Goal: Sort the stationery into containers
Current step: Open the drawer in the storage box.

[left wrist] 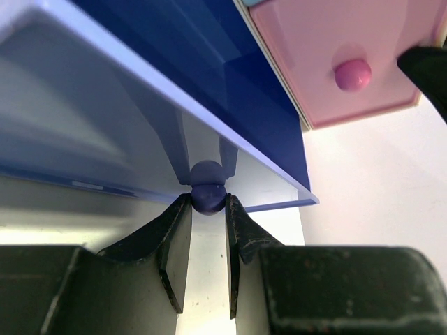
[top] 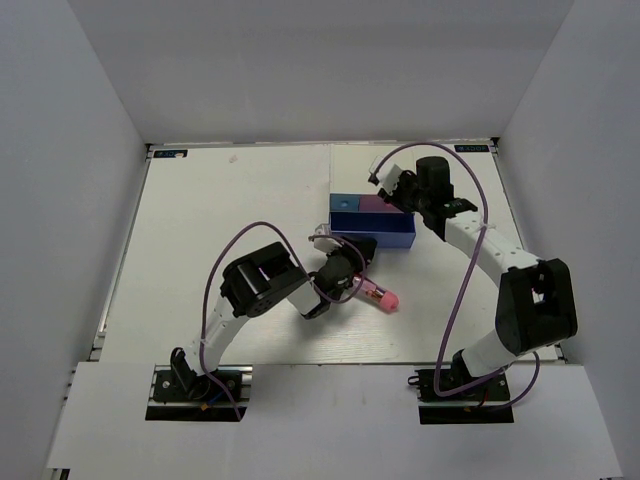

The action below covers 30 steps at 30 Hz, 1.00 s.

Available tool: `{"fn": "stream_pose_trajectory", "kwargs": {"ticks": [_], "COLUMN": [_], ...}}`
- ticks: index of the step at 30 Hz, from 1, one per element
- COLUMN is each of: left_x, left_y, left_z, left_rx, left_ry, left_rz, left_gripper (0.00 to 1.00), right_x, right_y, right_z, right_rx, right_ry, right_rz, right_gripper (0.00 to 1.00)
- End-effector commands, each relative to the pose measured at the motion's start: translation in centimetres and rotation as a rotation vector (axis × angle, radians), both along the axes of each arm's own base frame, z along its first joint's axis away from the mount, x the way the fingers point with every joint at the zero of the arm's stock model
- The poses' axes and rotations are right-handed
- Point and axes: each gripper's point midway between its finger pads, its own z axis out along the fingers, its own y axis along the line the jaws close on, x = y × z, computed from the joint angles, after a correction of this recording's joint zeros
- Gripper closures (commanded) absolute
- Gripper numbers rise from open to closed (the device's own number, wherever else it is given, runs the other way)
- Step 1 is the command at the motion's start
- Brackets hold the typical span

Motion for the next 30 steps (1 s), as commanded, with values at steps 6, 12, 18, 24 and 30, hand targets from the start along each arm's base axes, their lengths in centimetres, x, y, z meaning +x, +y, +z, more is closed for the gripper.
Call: {"fn": "stream_pose_trajectory", "kwargs": {"ticks": [6,12,18,24,30], "left_x": [-2.0,-2.1,-2.0,-2.2,-2.4], "left_y": [-1.2,-1.0,-0.1,0.6,1.3], "left_z": [3.0,3.4,5.0,6.2,7.5], "left_rx": [-0.021,-0.028,-0.059,-0.084,-0.082], "left_ry": [-0.043,-0.048,-0.070,-0.086,-0.116], "left_rz": [-0.064,-0.064,-0.031,-0.021,-0.012], "left_gripper": [0.83,0.75,0.41,0.29,0.28], "right_x": [2.6,2.2,0.0,-2.0,-3.9], "right_y": [-0.2,-0.1,0.2,-0.3,-0.6], "right_z": [2.2,2.1,2.5,3.9,5.2], "right_rx": [0.020,0.028,0.039,0.058,0.082], "right_ry": [-0.085,-0.080,-0.074,-0.102,-0.132], "right_rz": [-0.089,-0.078,-0.017,0.007,0.022], "right_gripper": [0.64,0.44,0.22,0.19,0.19]}}
